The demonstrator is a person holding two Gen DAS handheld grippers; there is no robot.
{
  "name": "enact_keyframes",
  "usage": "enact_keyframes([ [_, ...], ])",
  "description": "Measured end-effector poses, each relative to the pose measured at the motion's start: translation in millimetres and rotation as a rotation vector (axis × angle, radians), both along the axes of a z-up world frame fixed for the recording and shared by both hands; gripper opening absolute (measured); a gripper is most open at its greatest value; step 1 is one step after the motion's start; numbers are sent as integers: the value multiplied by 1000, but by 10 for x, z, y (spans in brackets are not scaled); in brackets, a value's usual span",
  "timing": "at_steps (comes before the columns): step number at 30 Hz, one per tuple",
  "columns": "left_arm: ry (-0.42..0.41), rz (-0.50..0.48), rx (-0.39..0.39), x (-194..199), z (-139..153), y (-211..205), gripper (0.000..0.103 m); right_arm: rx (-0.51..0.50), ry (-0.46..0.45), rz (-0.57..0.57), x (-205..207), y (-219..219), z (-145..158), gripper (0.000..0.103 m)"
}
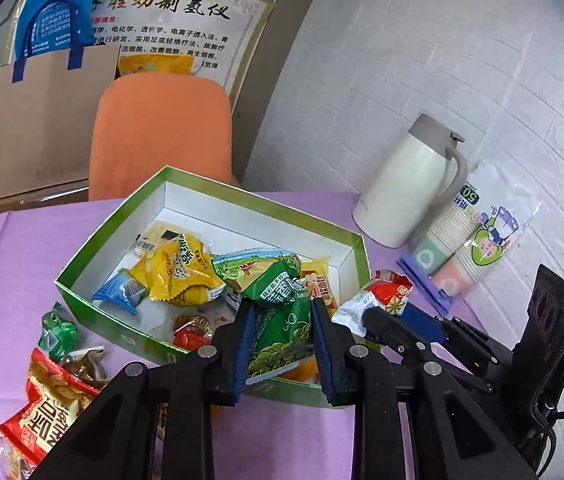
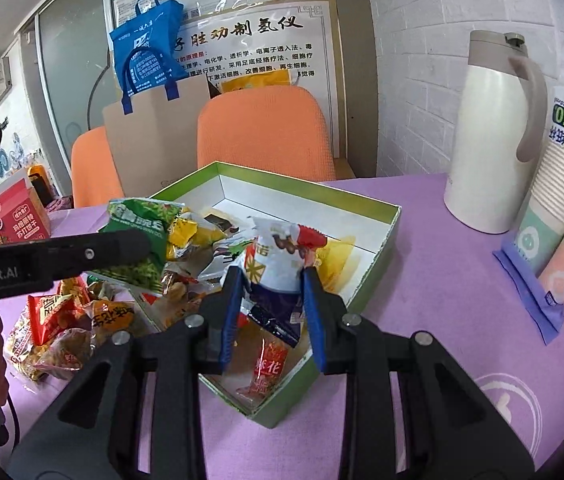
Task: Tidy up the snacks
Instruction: 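Lower both held bags into the green box and open both tools, then move both tools back toward the remaining snacks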
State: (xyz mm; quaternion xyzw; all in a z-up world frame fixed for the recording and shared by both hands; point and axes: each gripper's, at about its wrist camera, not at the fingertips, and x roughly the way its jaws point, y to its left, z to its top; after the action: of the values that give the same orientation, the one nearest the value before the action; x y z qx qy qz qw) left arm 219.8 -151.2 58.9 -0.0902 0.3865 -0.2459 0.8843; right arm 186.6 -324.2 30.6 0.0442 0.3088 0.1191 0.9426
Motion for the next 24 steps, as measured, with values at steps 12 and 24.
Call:
enact_keyframes([
  [12,12,60,55,52,-329,23,79,-119,-20,23,-69,59,-177,81],
  [24,-62,124,115,-455,37,225,84,1,-90,52,-583,46,210,102],
])
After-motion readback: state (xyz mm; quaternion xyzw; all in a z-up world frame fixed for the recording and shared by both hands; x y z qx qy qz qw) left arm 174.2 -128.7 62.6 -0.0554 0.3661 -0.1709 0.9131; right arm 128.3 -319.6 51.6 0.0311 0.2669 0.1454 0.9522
